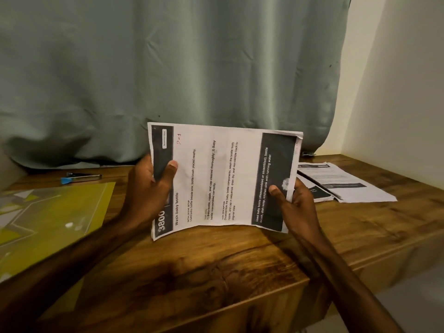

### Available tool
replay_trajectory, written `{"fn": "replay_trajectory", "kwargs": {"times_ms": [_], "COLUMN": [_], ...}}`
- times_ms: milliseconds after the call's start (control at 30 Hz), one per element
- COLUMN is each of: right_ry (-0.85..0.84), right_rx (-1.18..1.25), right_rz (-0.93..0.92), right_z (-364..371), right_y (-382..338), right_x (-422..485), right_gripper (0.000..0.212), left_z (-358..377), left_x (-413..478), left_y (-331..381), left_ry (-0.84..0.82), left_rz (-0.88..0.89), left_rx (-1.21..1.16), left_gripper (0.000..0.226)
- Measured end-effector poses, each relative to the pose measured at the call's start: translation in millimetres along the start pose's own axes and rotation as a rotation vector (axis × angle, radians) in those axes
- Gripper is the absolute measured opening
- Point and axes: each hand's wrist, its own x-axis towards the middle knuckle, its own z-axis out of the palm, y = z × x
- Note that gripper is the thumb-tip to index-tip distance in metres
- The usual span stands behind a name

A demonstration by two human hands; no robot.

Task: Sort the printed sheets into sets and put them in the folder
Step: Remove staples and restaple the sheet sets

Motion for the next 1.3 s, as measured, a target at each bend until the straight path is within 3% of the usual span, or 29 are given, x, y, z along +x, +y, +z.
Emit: {"fn": "replay_trajectory", "kwargs": {"times_ms": [233,333,467,567,667,833,1033,1167,1300], "right_ry": [-0.225,-0.215,-0.104,-0.164,-0.391,-0.751,-0.793,-0.851,-0.874], "right_rx": [0.037,-0.010,-0.413,-0.619,-0.582,-0.403,-0.145,-0.035,-0.057], "right_rz": [0.173,0.247,0.019,-0.273,-0.395,-0.361,-0.166,-0.104,-0.104], "right_z": [17,29,46,70,115,192,239,249,260], "right_y": [-11,-10,-2,4,3,-8,-14,-15,-14], "right_x": [22,28,51,68,74,72,86,92,98], "right_gripper": [0.015,0.036,0.065,0.054,0.034,0.020,0.005,0.019,0.013], "left_z": [-38,-56,-68,-67,-64,-68,-77,-79,-84], "left_x": [49,59,57,56,56,60,66,68,72], "left_y": [-16,-28,-34,-39,-47,-63,-70,-76,-82], "left_ry": [-0.145,-0.271,-0.426,-0.432,-0.423,-0.440,-0.470,-0.512,-0.516], "left_rz": [-0.236,-0.347,-0.449,-0.460,-0.461,-0.518,-0.527,-0.573,-0.621], "left_rx": [0.086,0.167,0.204,0.196,0.227,0.245,0.220,0.217,0.255], "left_gripper": [0.022,0.027,0.020,0.017,0.015,0.035,0.042,0.061,0.054]}}
